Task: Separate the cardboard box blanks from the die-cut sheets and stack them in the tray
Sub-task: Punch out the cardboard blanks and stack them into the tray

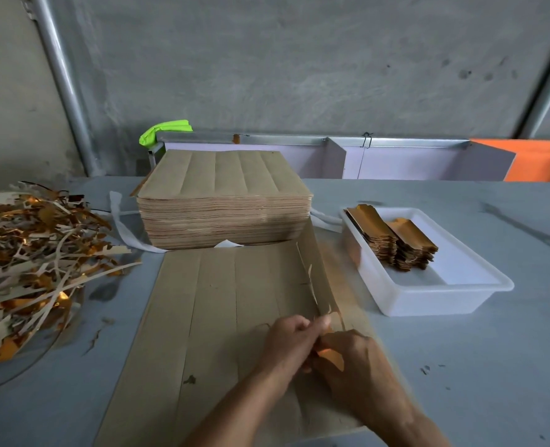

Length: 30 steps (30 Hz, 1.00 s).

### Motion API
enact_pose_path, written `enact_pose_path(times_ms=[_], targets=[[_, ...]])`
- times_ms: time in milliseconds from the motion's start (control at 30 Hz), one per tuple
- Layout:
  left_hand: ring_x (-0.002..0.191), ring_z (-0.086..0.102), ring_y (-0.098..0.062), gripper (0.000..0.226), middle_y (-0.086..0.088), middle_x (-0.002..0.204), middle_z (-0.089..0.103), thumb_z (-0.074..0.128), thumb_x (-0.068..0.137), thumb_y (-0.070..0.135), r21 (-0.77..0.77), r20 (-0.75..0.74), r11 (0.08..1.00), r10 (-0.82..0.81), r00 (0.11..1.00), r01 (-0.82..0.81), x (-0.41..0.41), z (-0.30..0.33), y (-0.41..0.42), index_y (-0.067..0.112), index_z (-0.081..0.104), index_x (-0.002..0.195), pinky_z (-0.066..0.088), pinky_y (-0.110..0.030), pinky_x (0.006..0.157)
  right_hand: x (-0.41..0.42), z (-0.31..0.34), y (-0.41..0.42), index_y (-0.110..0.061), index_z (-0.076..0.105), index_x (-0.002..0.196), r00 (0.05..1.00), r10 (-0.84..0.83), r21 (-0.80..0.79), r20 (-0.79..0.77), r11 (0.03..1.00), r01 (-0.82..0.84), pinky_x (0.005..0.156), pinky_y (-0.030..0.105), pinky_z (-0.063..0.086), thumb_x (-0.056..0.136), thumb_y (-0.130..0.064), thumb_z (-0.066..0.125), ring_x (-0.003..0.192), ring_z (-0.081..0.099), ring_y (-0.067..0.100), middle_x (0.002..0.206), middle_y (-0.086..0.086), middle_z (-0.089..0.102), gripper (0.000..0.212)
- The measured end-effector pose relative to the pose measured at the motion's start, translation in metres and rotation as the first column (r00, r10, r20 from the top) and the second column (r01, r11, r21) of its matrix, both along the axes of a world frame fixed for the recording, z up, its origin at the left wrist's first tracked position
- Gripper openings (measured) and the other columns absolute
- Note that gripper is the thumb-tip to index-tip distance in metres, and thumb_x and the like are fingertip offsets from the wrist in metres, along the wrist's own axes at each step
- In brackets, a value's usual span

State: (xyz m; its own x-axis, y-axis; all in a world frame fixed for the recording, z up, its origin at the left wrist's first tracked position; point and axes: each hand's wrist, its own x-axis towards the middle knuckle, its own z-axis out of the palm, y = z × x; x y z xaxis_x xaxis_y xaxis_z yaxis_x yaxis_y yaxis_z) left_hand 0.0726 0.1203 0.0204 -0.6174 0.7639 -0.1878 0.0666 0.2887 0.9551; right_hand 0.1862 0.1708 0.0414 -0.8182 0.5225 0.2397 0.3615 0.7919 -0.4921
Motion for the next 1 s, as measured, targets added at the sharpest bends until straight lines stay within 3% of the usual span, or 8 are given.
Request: enact_pose_path(times_ms=[200,300,400,500,633,733,867,1000], targets=[[0.061,0.059,-0.015,0.017,-0.008,0.071,0.062,0.057,0.087,0.001,-0.055,0.167,0.995,0.087,0.982,-0.079,0.004,-0.001,0.009,0.009,0.058,0.071,0.052,-0.021,0.049,0.014,-0.005,0.022,-0.028,0.071,0.097,0.889,-0.333,-0.358,-0.314,0.909,0.214,0.071,0.007,0.048,0.089,-0.012,0.063,0.088,0.060,-0.006,0.102,-0.015,0.066,0.020],[0.067,0.062,-0.018,0.015,-0.009,0.073,0.063,0.058,0.085,-0.003,-0.053,0.211,0.992,0.123,0.970,-0.115,0.004,-0.003,0.008,0.008,0.059,0.075,0.057,-0.025,0.055,0.019,-0.013,0.036,-0.025,0.070,0.098,0.763,-0.581,-0.570,-0.284,0.742,0.353,0.087,0.031,0.053,0.090,-0.005,0.060,0.095,0.063,0.012,0.108,-0.003,0.068,0.024],[0.080,0.066,-0.022,0.011,-0.012,0.090,0.066,0.061,0.086,-0.001,-0.002,0.275,0.996,0.090,0.957,-0.093,0.006,-0.002,0.008,0.008,0.061,0.092,0.058,-0.027,0.058,0.014,-0.021,0.039,-0.020,0.071,0.102,0.906,-0.424,-0.541,-0.003,0.762,0.355,0.076,0.019,0.052,0.088,-0.007,0.063,0.089,0.062,0.006,0.103,-0.007,0.068,0.020],[0.081,0.066,-0.022,0.006,-0.012,0.093,0.068,0.058,0.093,0.014,0.085,0.392,0.995,0.020,0.920,-0.058,0.009,0.000,0.013,0.013,0.062,0.097,0.059,-0.033,0.061,0.005,-0.012,0.035,-0.034,0.070,0.079,0.960,-0.279,-0.694,0.021,0.688,0.215,0.054,0.009,0.044,0.086,-0.023,0.067,0.074,0.064,0.002,0.082,-0.014,0.068,0.014],[0.067,0.068,-0.019,0.045,-0.006,0.073,0.071,0.041,0.097,0.048,0.084,0.562,0.996,-0.018,0.827,-0.035,0.005,0.002,0.021,0.012,0.068,0.096,0.058,-0.037,0.059,-0.001,-0.002,0.041,-0.032,0.063,0.090,0.981,-0.178,-0.646,0.076,0.741,0.184,0.054,0.008,0.039,0.082,-0.036,0.071,0.080,0.057,0.005,0.089,-0.015,0.060,0.012],[0.077,0.069,-0.023,0.060,-0.009,0.088,0.071,0.048,0.083,0.068,-0.057,0.460,0.998,0.004,0.888,0.025,-0.002,0.004,0.027,0.013,0.067,0.100,0.058,-0.036,0.055,-0.005,-0.002,0.041,-0.020,0.066,0.102,0.968,-0.153,-0.462,0.198,0.857,0.230,0.057,0.011,0.046,0.085,-0.021,0.066,0.080,0.058,0.006,0.089,-0.010,0.059,0.017],[0.069,0.065,-0.024,0.033,-0.011,0.088,0.067,0.065,0.084,0.038,-0.094,0.231,0.982,0.182,0.956,-0.164,-0.011,0.001,0.035,0.006,0.061,0.090,0.054,-0.030,0.050,-0.014,-0.007,0.034,-0.018,0.069,0.097,0.959,-0.192,-0.167,0.208,0.959,0.228,0.064,0.015,0.050,0.096,-0.024,0.052,0.075,0.061,0.008,0.087,-0.006,0.063,0.018],[0.057,0.062,-0.021,0.018,-0.012,0.070,0.062,0.055,0.086,0.006,-0.065,0.227,0.981,0.191,0.955,-0.181,-0.014,-0.002,0.034,0.008,0.057,0.068,0.053,-0.028,0.051,-0.015,-0.011,0.039,-0.022,0.065,0.087,0.949,-0.251,-0.258,0.191,0.920,0.296,0.066,0.015,0.050,0.095,-0.035,0.054,0.073,0.060,0.008,0.083,-0.008,0.060,0.019]])
